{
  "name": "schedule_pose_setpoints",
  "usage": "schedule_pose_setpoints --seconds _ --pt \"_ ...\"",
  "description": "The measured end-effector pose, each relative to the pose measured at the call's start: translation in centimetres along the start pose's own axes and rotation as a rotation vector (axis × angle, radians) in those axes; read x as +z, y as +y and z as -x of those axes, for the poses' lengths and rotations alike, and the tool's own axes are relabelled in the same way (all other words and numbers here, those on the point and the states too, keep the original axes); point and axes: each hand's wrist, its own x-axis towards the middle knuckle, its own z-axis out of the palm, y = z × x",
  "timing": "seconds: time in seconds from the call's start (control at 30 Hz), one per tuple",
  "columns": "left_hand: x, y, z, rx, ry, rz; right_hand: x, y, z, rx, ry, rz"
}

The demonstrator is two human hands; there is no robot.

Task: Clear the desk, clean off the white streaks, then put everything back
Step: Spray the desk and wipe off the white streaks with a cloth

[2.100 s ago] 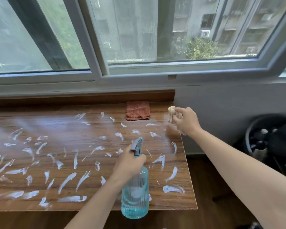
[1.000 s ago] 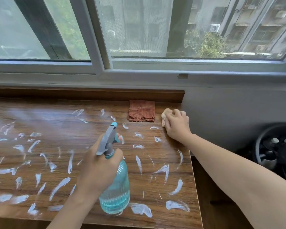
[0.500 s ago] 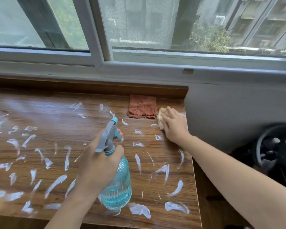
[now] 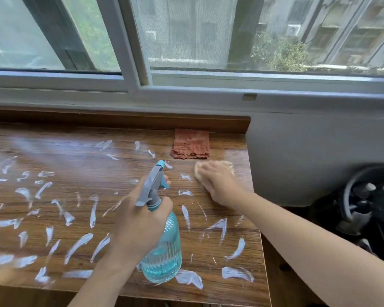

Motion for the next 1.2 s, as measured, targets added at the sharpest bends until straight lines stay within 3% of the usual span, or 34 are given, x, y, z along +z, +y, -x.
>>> schedule_pose_setpoints --seconds 0.1,0.3,0.5,0.57,0.63,0.73,0.97,1.2 --pt "-0.3 0.2 0.4 0.025 -0.015 0.032 -1.0 1.1 2.4 -0.082 -0.071 -0.110" --pt "-0.8 -0.2 1.2 0.023 0.007 0.125 -0.2 0.7 -2.6 0.232 -0.038 0.076" --pt "-1.3 -1.3 1.6 -0.007 -0.026 0.127 -2.2 0.8 4.3 -0.039 -0.123 -0.092" --pt "-1.5 -1.2 1.7 0.008 -0.031 0.093 -3.1 3.0 4.1 0.038 -0.131 -0.054" --pt "-1.8 -1.1 1.8 0.004 -0.057 0.065 -3.7 4.4 2.1 0.253 -0.129 0.022" --pt "-2.1 -1.5 1.6 0.006 -0.118 0.057 -3.9 4.5 0.1 0.410 -0.164 0.062" --pt "-1.2 -2.0 1.0 0.062 -0.346 0.139 -6.4 1.9 7.0 0.372 -0.253 -0.086" --pt "2.0 -1.8 1.0 0.042 -0.554 -0.014 -5.4 3.1 6.6 0.399 -0.303 -0.032"
